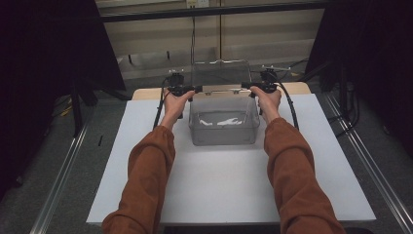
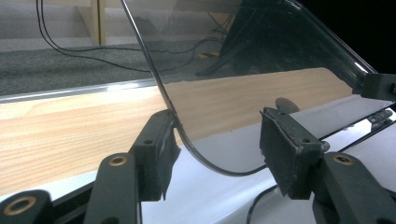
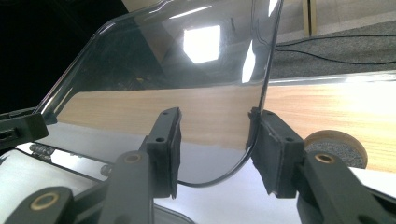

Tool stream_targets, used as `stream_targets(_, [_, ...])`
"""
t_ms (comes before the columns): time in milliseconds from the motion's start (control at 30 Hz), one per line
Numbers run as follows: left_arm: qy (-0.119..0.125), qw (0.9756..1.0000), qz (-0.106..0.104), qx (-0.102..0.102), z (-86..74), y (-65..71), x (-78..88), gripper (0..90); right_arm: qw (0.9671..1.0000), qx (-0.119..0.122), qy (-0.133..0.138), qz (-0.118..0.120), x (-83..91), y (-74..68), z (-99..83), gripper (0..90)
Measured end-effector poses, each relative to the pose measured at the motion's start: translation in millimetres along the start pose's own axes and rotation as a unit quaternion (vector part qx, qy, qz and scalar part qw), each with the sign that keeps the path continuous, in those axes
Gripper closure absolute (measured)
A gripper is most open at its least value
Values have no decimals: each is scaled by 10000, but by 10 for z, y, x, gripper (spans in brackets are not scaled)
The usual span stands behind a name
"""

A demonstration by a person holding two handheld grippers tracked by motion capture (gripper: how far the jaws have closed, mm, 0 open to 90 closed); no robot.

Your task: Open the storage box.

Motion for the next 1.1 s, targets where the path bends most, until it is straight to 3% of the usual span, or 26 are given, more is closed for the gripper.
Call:
stream_targets(233, [16, 9999, -7, 114, -13, -20, -8, 439, 10000, 18, -32, -7, 0, 0, -8, 520])
stream_targets(300, [19, 9999, 63, 91, -18, -25, -14, 411, 10000, 26, -85, -12, -8, 7, -22, 493])
stream_targets(367, [25, 9999, 134, 13, -14, -11, -15, 406, 9998, -112, -137, -33, -21, 34, -34, 433])
stream_targets(400, [-31, 9999, 111, -30, -18, -11, -11, 405, 9999, -28, -91, -93, -16, 56, -33, 462])
stream_targets(467, [-17, 9998, -140, 102, -29, 2, -25, 434, 9998, 71, -76, -159, 1, 67, -21, 469])
stream_targets(500, [-4, 10000, -45, 40, -39, 4, -41, 406, 10000, -15, -16, -82, 14, 56, -6, 488])
stream_targets(567, [23, 10000, 13, 58, -47, 7, -56, 383, 9999, 84, 47, -49, 17, 20, 12, 480])
stream_targets(633, [76, 9999, 73, -80, -46, 19, -55, 349, 9994, 224, 102, -240, 19, 6, 16, 443])
stream_targets(833, [268, 9993, 83, -261, 2, 14, -5, 262, 9982, 450, 277, -283, 52, -27, 42, 338])
stream_targets(900, [268, 9987, 199, -386, 0, 10, 4, 200, 9956, 774, 294, -447, 63, -44, 35, 298])
stream_targets(1100, [451, 9965, 198, -670, 5, 50, 61, 157, 9937, 900, 553, -364, 141, -70, 14, 189])
Point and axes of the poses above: each handheld gripper's, and its own axes: x roughly backward along the jaws, z roughly out of its top, y roughly to its right, the point moved 5 cm from there along -x, roughly forward along the jaws, and after that the axes turned 3 degrees about -y, right-handed, at the moved point
